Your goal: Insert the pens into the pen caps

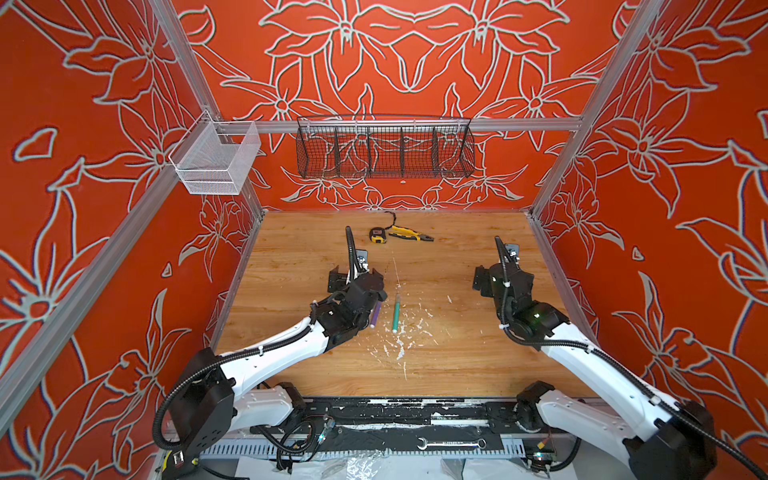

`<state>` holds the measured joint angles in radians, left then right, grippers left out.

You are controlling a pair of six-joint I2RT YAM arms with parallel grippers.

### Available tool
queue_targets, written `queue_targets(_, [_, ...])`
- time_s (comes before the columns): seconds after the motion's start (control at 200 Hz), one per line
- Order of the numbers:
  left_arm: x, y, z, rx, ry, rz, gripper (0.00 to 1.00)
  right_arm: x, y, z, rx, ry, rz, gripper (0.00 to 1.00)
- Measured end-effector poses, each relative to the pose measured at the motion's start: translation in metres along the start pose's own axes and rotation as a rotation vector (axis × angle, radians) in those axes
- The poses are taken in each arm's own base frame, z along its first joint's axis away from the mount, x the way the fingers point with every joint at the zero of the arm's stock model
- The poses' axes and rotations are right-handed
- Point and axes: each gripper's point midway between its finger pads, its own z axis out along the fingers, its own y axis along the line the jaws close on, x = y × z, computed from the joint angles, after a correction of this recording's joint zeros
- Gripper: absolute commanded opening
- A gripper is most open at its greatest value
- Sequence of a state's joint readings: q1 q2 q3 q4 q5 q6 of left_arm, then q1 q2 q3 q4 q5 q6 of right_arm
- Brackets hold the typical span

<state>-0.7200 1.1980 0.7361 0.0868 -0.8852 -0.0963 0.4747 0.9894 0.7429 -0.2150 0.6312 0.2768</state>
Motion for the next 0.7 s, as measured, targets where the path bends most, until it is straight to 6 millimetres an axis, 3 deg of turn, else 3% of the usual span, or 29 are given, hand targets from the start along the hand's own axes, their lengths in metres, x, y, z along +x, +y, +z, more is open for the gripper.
queue_targets(0.11, [0.025,0.05,0.013,-0.115,-0.027,-0.02,0.98,0.013,-0.009,0.005,0.046,-0.007,-0.107,0.98])
queue_targets(0.235, [0.099,0.109,0.033,-0.261,0.066,-0.044,0.97,0.047,-0.02,0.008,0.069,0.016,-0.194,0.98])
queue_targets(0.33, [0.142,0.124,0.043,-0.304,0.176,-0.032,0.97,0.074,-0.025,0.01,0.054,-0.029,-0.202,0.98])
queue_targets(0.4, [0.145,0.118,0.053,-0.284,0.21,-0.029,0.97,0.098,-0.03,0.015,0.056,-0.049,-0.232,0.98])
queue_targets(0.485, [0.129,0.107,0.069,-0.25,0.205,-0.05,0.97,0.117,-0.037,0.021,0.083,-0.052,-0.261,0.98])
queue_targets(0.59, [0.113,0.096,0.088,-0.192,0.206,-0.076,0.97,0.118,-0.047,0.034,0.121,-0.065,-0.221,0.98])
queue_targets(0.701, [0.117,0.098,0.094,-0.081,0.231,-0.131,0.97,0.11,-0.043,0.042,0.109,-0.094,-0.188,0.98])
